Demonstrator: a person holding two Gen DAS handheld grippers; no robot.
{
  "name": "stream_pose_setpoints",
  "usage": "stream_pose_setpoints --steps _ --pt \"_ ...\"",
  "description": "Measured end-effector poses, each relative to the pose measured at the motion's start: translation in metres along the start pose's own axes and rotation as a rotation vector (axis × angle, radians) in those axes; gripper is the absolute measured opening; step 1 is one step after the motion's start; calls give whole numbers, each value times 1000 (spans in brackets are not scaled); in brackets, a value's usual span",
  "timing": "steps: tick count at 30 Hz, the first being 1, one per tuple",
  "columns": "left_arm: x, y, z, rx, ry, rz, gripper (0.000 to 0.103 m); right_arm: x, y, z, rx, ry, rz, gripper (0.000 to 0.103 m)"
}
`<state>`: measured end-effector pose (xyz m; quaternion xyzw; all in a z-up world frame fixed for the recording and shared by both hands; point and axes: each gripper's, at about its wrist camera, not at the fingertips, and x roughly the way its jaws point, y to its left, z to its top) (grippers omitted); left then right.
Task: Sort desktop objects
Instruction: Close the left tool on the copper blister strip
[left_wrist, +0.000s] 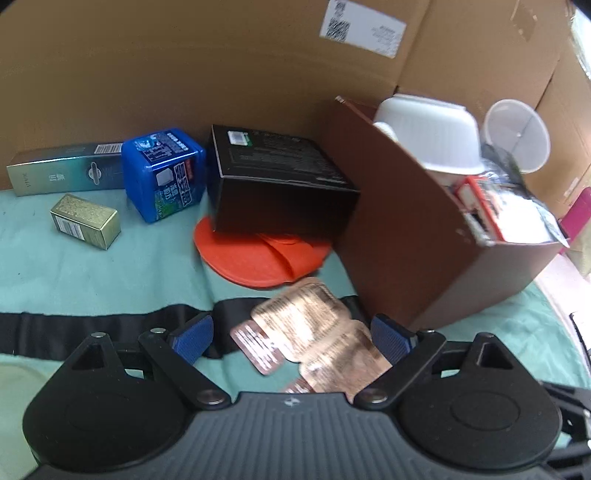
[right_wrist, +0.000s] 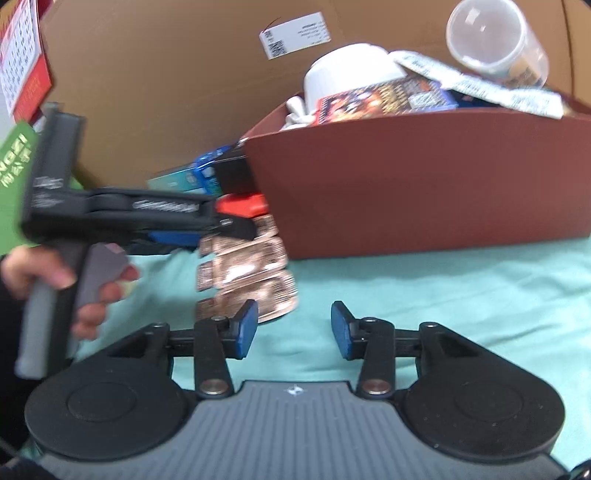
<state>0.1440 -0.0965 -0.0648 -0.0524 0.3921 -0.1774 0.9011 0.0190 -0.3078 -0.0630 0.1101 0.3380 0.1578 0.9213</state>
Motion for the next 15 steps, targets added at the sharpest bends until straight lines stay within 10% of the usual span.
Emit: stream_pose_setpoints --steps 4,7,15 --pt "5 -2 2 106 6 -33 92 10 5 -5 50 0 74 43" --pt "0 -2 -1 176 4 -4 70 18 6 -2 83 -13 92 42" --pt "-24 16 -4 64 3 -63 49 23 10 3 70 -25 65 37"
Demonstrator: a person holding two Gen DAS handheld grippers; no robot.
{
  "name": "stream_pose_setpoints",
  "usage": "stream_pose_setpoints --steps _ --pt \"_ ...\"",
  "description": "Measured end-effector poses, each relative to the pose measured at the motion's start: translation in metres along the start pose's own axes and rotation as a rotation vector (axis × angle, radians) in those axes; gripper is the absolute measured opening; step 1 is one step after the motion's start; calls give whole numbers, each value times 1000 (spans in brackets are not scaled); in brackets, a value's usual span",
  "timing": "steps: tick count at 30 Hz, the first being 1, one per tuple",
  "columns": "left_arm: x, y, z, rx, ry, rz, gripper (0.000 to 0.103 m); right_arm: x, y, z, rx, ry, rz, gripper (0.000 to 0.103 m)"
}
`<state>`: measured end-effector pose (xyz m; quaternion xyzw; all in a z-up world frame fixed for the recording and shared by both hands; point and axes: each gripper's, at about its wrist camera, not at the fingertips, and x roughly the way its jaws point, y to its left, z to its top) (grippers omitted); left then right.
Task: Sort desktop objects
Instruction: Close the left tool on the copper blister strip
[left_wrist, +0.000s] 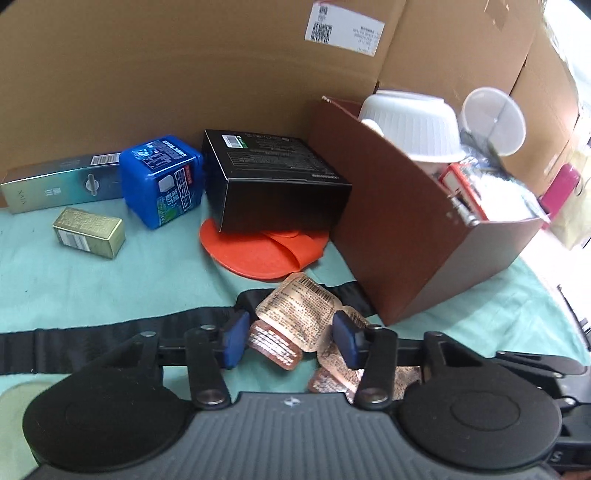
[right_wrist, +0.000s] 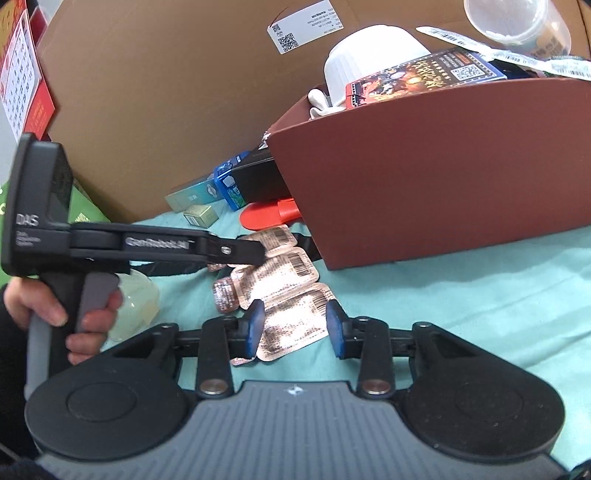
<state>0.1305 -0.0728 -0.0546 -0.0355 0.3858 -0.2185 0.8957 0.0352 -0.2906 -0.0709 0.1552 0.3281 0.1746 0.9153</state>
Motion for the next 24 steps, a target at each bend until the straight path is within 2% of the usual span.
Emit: stream_pose_setpoints --steps 6,9,12,13,15,16,17,19,24 --pt "-18 -4 -5 -62 -14 -59 47 -7 -1 -1 -47 16 -46 44" --pt "-23 -17 -6 -21 -21 -76 47 -6 3 -1 -71 18 -75 52" --pt "-24 -26 -6 -9 -31 -99 53 -8 7 -4 -117 24 -81 71" --pt "-22 -29 -5 -19 -33 -106 56 -8 9 -5 -135 28 -76 81" --pt "-18 -35 -4 -9 -37 -97 57 -6 13 -7 -160 24 -95 83" --pt "-16 -38 -4 8 -40 -81 50 -5 14 -8 -174 20 -104 83" --pt "-14 -41 -4 22 -34 -68 31 -5 14 -9 -187 16 -116 83" --pt "-11 -41 -5 9 -11 -74 19 -4 15 -9 -200 12 -154 83" --pt "-9 -31 -8 -26 -9 -35 17 -13 4 -7 -149 12 -131 81"
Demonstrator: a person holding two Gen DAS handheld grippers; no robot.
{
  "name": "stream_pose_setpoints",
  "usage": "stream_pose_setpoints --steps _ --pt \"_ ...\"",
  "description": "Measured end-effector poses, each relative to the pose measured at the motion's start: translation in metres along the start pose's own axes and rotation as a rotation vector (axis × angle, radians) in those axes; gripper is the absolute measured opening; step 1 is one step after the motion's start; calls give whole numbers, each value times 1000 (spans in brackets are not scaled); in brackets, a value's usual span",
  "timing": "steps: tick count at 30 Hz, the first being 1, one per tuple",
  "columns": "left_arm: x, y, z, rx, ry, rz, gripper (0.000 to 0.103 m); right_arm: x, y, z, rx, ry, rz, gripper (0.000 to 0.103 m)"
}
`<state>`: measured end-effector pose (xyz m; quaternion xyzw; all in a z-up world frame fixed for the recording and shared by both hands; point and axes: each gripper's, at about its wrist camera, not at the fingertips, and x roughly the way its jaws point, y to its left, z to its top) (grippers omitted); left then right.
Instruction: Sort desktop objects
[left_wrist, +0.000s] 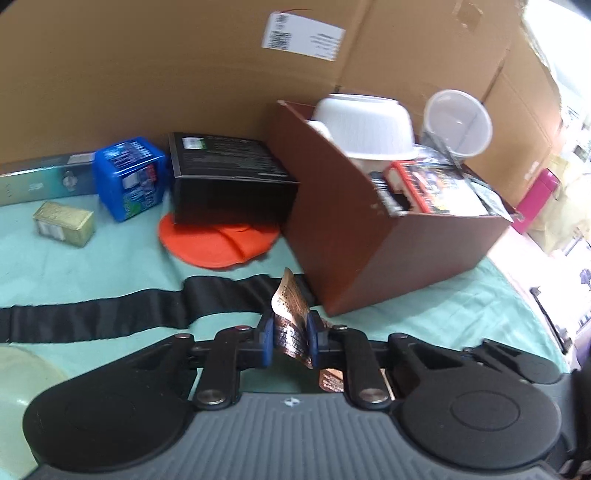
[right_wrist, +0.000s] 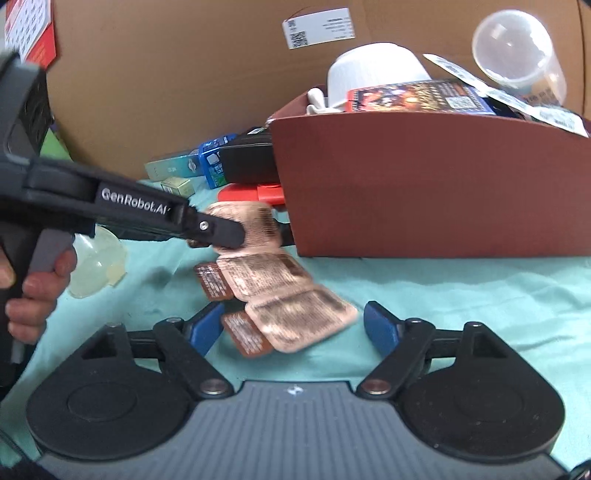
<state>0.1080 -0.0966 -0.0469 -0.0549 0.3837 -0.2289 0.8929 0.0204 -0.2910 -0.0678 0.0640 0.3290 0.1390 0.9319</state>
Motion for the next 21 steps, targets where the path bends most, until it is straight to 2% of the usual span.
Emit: stream_pose_setpoints --steps 3,5,6,7,8,9,12,15,21 --pt "-1 13 -5 -48 4 13 16 -6 -1 -1 -5 23 39 81" --pt "-1 24 -9 -116 16 -1 15 -6 1 -2 -16 30 51 79" --pt "-1 30 -10 -155 20 -17 15 -6 2 -2 -10 30 63 77" --pt "-1 32 -11 -178 21 -26 15 -5 2 -1 8 30 87 71" --pt "-2 33 -11 -185 20 -29 15 -4 1 0 33 34 118 66" --pt "-2 32 -11 -180 20 -25 13 -2 0 2 55 38 144 66" --pt "-2 29 -11 -159 23 -10 12 3 -2 5 110 29 154 63" --pt "-2 24 -14 -129 25 3 10 12 -14 10 197 3 152 55" --pt "-14 27 -19 -143 6 -4 10 17 -13 17 175 10 123 52"
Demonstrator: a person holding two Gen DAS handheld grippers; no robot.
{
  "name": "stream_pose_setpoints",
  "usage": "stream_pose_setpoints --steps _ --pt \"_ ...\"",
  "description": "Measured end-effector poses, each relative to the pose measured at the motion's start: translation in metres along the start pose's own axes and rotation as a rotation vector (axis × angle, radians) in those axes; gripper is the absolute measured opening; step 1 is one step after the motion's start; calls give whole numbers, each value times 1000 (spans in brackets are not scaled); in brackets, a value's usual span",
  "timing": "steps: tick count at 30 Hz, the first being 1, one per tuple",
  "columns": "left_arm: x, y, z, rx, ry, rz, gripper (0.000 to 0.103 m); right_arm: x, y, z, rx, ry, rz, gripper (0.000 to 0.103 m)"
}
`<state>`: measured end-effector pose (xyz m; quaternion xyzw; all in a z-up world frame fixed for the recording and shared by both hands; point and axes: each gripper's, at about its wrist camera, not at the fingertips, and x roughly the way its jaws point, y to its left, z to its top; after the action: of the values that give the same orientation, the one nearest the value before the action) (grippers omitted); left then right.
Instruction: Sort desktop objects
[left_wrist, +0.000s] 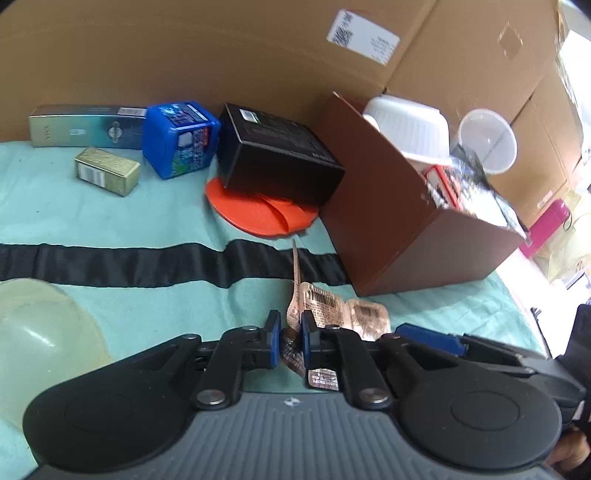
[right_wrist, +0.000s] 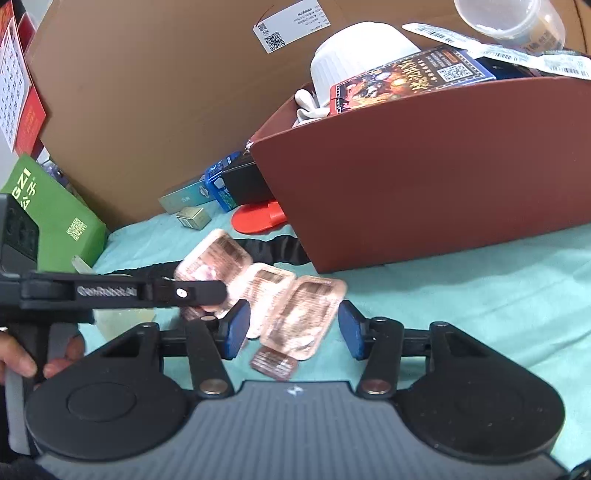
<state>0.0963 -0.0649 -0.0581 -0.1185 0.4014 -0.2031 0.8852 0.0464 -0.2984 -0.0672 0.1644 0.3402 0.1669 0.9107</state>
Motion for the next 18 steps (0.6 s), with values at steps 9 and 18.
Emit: stream_pose_setpoints --steps 9,18 --pt "-24 -13 13 43 -88 -70 10 5 6 -4 -65 -11 15 67" --pt "-16 -7 18 -20 -57 -48 10 15 44 -16 -294 5 -54 78"
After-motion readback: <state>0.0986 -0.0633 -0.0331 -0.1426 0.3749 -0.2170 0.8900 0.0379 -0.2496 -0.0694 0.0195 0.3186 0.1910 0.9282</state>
